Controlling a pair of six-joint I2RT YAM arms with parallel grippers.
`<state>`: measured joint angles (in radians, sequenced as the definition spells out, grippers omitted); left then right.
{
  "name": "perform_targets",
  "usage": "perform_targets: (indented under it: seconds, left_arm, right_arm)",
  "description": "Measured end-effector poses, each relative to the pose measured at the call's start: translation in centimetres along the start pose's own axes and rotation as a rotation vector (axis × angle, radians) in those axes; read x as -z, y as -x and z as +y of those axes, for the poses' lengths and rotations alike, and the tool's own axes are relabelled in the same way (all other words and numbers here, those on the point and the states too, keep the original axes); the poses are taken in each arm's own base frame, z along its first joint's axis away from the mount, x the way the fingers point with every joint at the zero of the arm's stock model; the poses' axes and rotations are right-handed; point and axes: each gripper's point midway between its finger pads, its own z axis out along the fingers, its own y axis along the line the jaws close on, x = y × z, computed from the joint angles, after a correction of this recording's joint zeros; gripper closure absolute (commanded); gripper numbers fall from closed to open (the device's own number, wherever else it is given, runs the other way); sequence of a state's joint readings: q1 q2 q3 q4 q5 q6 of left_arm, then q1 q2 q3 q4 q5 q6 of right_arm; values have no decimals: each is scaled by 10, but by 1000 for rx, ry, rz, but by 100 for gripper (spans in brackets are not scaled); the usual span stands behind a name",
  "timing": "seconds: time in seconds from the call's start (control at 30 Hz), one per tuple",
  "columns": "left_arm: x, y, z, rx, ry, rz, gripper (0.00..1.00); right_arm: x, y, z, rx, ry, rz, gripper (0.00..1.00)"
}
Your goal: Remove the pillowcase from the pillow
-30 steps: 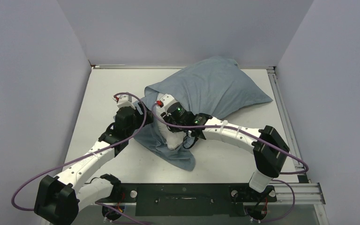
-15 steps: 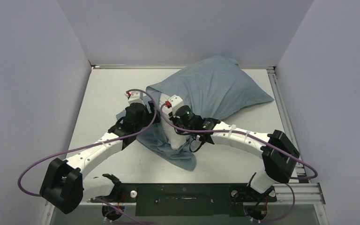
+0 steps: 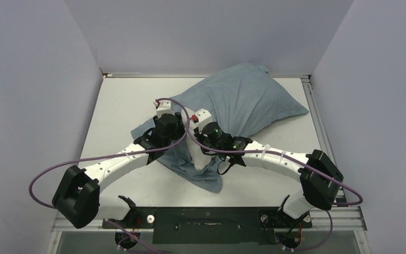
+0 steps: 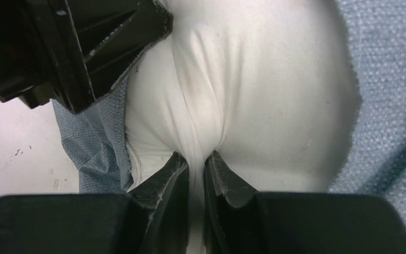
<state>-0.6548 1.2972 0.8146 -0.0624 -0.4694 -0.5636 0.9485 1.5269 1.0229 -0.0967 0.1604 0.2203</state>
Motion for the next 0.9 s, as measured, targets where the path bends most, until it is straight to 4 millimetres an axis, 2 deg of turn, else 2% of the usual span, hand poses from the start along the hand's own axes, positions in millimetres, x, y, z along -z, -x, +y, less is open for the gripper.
perform_targets:
  seconds: [0.1,0.23,0.3,0.37,0.47,0.6,0.73,0.77,0.9]
  left_arm:
    - [-7,-7,2,1,13,14,70]
    - [-10,0,0,53,-11,1,91]
    - [-13,2,11,86,0,-9,100]
    - [-17,-2,37,112,65,-9,100]
    - [-21,-23,67,140,129,32,100]
    - [-24,-43,72,185,116,73,100]
    - [-28,-52,65,213,65,94,100]
    - [-29,-56,66,214,58,101,100]
    - [-28,-80,69,225,1,148,100]
  right_arm:
    - [2,-2,-4,-32,-6,-9,95]
    - [14,-3,-19,-97,-27,-33,95]
    - [24,-3,-29,-132,-43,-48,95]
    - [39,-5,-43,-168,-71,-55,95]
    - [61,-2,-62,-221,-107,-84,95]
    - [83,-6,-75,-271,-135,-96,95]
    - [97,-11,-79,-279,-136,-88,95]
    - [99,-11,-80,-274,-135,-85,93]
    - [108,-14,-76,-222,-99,-63,66]
